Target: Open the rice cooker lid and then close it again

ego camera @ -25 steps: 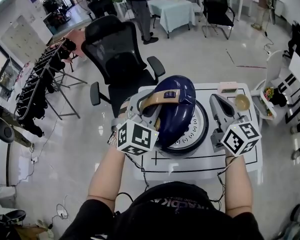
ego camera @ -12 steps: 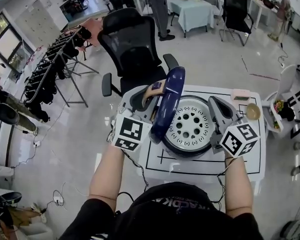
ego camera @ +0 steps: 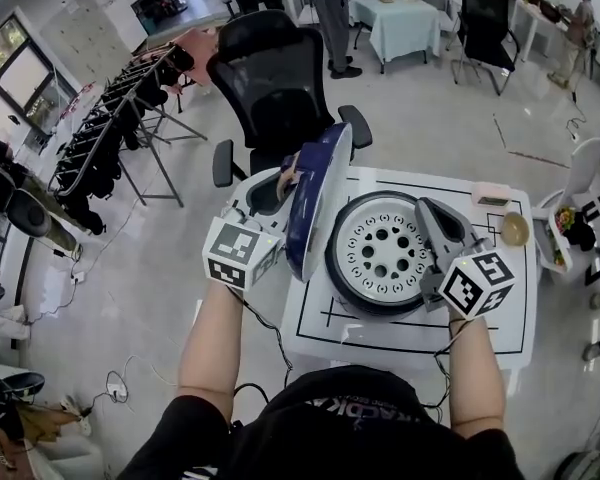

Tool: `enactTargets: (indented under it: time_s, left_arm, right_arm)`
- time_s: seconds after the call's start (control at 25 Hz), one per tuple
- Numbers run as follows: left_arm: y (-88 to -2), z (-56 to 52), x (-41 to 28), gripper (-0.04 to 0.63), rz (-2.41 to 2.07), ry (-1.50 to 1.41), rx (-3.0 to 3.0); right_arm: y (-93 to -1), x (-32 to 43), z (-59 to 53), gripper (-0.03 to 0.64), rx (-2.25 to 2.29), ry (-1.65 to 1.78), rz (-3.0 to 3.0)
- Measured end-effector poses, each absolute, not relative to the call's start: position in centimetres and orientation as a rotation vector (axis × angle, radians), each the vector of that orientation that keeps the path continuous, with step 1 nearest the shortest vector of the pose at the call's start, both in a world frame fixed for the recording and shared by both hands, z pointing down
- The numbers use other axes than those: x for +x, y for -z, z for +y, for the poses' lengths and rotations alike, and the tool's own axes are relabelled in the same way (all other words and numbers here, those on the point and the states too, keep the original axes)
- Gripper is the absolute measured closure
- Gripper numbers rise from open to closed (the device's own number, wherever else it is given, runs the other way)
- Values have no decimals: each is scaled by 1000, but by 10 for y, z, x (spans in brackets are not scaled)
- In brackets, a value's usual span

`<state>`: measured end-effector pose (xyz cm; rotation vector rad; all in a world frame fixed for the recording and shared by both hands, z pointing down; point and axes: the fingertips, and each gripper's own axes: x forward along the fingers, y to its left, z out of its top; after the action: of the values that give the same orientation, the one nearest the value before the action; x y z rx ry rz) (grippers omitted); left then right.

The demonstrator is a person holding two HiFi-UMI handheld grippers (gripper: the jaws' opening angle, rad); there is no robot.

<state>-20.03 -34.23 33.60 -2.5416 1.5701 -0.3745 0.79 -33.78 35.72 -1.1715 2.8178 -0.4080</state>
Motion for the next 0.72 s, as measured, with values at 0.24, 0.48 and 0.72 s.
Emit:
enactTargets:
  time_s: [0.24, 0.48, 0.72]
  left_arm:
    - [-342, -347, -219, 482, 1615, 281, -2611]
    - [-343, -347, -224, 480, 1625, 231, -2637]
    - [-345, -344, -227, 469, 1645, 229, -2596]
  right_arm:
    - [-358, -8, -336, 615, -1149, 410, 2841]
    - [-356, -17, -335, 615, -1144, 405, 2849]
    - [-356, -17, -329, 615, -1150, 399, 2842]
